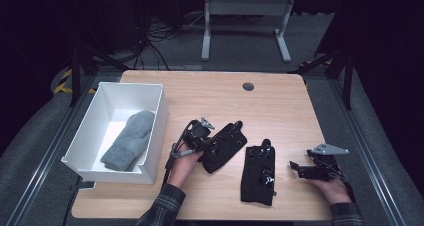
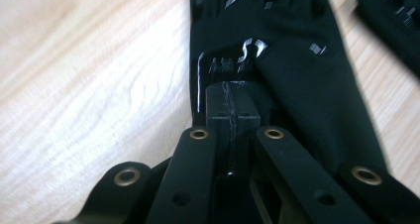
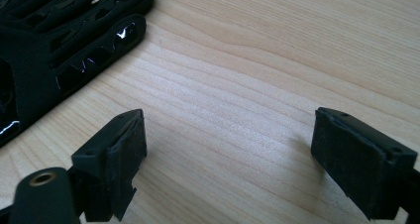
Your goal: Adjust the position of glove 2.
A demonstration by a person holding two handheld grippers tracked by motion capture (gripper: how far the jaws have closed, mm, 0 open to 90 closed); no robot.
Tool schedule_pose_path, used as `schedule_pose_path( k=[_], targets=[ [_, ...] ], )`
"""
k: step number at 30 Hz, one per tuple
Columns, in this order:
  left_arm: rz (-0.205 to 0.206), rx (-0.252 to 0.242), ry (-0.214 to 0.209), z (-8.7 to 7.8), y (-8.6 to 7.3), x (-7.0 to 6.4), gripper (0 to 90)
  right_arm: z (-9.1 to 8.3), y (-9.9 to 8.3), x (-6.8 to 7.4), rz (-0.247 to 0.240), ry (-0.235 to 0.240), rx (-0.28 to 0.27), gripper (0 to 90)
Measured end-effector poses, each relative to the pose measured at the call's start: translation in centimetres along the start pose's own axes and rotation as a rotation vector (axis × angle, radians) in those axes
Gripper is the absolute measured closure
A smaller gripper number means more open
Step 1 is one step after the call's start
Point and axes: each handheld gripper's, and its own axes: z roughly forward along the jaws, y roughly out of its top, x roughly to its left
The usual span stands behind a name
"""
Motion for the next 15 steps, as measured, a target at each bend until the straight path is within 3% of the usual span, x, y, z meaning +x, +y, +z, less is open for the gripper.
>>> schedule_pose_path(
  k=[15],
  targets=[
    [0.01,-0.031,-0.046,-1.6,-3.4,-2.9,90.0,0.0,0.0,0.0,0.0,0.0,0.0,14.2]
  ],
)
